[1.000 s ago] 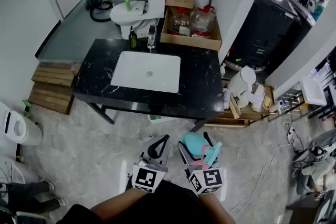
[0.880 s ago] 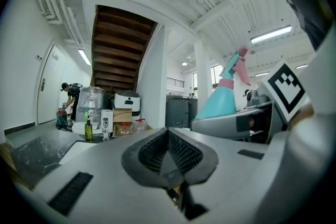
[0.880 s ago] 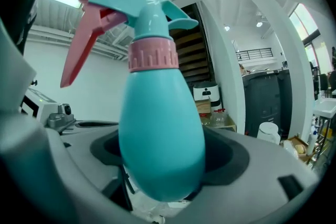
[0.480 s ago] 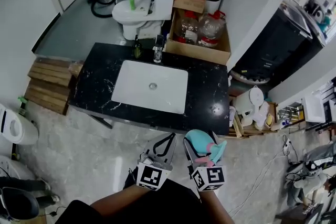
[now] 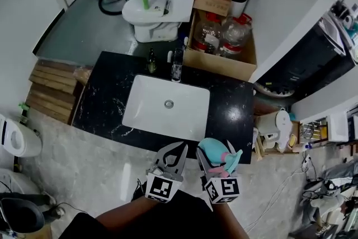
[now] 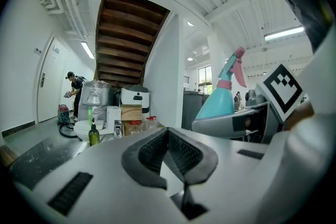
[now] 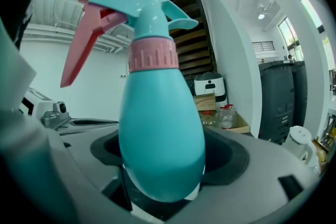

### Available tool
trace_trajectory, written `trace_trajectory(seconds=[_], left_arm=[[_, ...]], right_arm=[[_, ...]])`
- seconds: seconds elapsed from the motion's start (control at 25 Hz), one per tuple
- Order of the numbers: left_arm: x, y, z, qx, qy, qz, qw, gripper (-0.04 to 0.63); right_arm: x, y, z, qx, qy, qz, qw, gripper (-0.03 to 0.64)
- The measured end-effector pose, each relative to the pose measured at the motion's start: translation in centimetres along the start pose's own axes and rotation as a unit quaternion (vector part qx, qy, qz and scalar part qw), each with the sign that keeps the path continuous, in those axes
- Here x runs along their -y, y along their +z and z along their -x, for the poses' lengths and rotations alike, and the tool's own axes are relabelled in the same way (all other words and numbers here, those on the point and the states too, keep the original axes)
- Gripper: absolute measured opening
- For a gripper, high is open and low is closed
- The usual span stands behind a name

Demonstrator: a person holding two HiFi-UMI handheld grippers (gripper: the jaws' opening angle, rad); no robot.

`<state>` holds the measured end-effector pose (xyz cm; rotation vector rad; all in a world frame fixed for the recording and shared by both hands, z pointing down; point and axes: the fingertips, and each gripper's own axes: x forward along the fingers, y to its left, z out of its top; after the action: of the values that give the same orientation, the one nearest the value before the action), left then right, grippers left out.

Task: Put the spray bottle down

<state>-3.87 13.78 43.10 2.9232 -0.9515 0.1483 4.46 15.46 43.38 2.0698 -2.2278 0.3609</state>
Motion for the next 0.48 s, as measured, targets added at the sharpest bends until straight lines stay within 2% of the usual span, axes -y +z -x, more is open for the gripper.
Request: trace_trajectory(seconds=[0.48], left_arm=[[-6.8,0.1,-5.7,0.000,-0.017,0.009,0.9998,0.011]], right_arm=[[1.5,1.0,-8.1,-0.020,-0.019,-0.015,1.000,0.420]])
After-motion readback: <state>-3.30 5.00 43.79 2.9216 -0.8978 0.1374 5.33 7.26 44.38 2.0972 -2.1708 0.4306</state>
